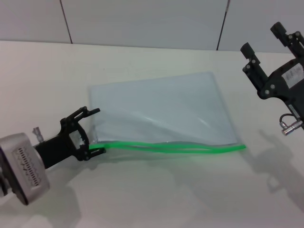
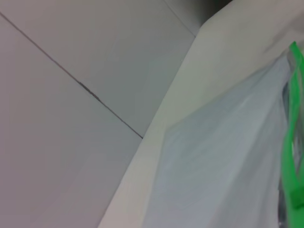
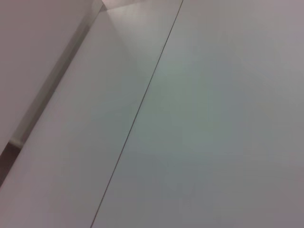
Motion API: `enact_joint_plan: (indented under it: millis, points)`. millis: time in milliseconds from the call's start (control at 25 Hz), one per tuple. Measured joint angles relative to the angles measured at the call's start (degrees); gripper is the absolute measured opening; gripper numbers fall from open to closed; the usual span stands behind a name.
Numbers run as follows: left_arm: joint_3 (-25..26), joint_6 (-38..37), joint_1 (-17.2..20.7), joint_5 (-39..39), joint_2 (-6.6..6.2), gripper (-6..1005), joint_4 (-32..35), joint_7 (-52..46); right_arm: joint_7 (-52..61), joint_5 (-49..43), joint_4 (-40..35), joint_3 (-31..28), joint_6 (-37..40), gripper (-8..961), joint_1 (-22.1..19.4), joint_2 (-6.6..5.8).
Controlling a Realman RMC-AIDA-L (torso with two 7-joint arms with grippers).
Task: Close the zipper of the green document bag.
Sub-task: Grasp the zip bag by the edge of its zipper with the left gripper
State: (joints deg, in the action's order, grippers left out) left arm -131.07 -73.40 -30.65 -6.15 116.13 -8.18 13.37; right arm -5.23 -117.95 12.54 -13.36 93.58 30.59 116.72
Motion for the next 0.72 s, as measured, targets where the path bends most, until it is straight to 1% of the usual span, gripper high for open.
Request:
enact_joint_plan:
  millis: [320,560,720]
  points:
    - [-0.19,4.95,-2.02,-0.06,-0.02,749,1.91,1.70,0.06,-0.12,0.27,0.00,0.14,617,0.17,0.00]
    - [-0.43,6.12,-2.66,0.15,0.09,733,3.47,4.88,0.11,-0.12,0.36,0.16,0.21,617,0.29,0.00]
    - [-0.56,6.59,-2.59,0.41,0.14,571,4.87,7.46,0.12,-0.11,0.36,1.31,0.14,617,0.72,0.00]
